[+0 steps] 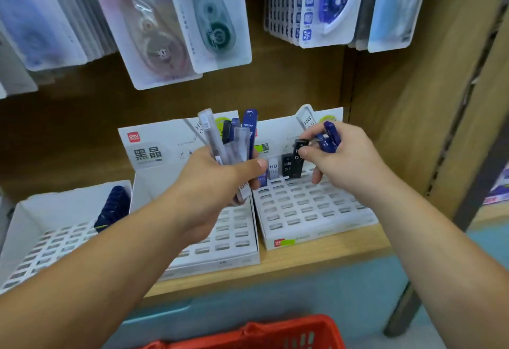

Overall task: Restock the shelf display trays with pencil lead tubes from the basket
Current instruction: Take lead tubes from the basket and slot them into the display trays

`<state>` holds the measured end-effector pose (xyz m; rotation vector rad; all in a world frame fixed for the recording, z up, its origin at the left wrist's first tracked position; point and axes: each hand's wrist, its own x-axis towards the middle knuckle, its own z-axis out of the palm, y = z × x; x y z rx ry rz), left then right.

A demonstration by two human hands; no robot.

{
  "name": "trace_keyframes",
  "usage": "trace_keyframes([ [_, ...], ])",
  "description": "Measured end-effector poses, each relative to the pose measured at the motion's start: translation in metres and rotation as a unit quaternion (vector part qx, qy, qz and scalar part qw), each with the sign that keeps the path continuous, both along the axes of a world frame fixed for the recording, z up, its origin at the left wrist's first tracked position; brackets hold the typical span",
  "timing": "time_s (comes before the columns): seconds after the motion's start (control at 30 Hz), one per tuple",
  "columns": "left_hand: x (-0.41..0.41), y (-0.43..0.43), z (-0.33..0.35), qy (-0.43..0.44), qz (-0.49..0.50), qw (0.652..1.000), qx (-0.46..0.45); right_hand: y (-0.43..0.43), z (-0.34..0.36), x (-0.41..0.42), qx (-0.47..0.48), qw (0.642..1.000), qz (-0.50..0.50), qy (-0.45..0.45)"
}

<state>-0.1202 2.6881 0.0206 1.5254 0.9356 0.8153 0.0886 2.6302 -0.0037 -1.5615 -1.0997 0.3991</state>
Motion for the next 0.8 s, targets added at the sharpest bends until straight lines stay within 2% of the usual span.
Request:
trace_keyframes([
  [0.2,0.000,0.004,-0.023,-0.015,0.006,0.999,-0.045,0.013,-0.020,-0.001,-0.008,1.000,0.014,0.014],
  [0.47,-0.010,0.004,-0.027,-0.023,-0.008,0.998,-0.056,0.023,-0.030,0.002,-0.047,0.995,0.000,-0.090],
  [0.53,-0.012,0.005,-0.028,-0.020,-0.006,0.998,-0.056,0.025,-0.033,-0.001,-0.057,0.994,-0.010,-0.096],
  [0.63,-0.018,0.005,-0.026,-0.033,-0.010,0.998,-0.055,0.020,-0.019,-0.006,-0.018,0.995,-0.045,-0.086],
  [0.67,-0.022,0.004,-0.025,-0.036,-0.012,0.998,-0.053,0.017,-0.011,-0.010,-0.001,0.998,-0.046,-0.051],
  [0.73,-0.030,0.001,-0.024,-0.037,-0.015,0.998,-0.046,0.010,0.006,-0.020,0.001,0.994,0.013,0.110],
  [0.8,-0.041,-0.001,-0.023,-0.036,-0.013,0.999,-0.036,0.006,0.024,-0.039,-0.004,0.955,0.121,0.271],
])
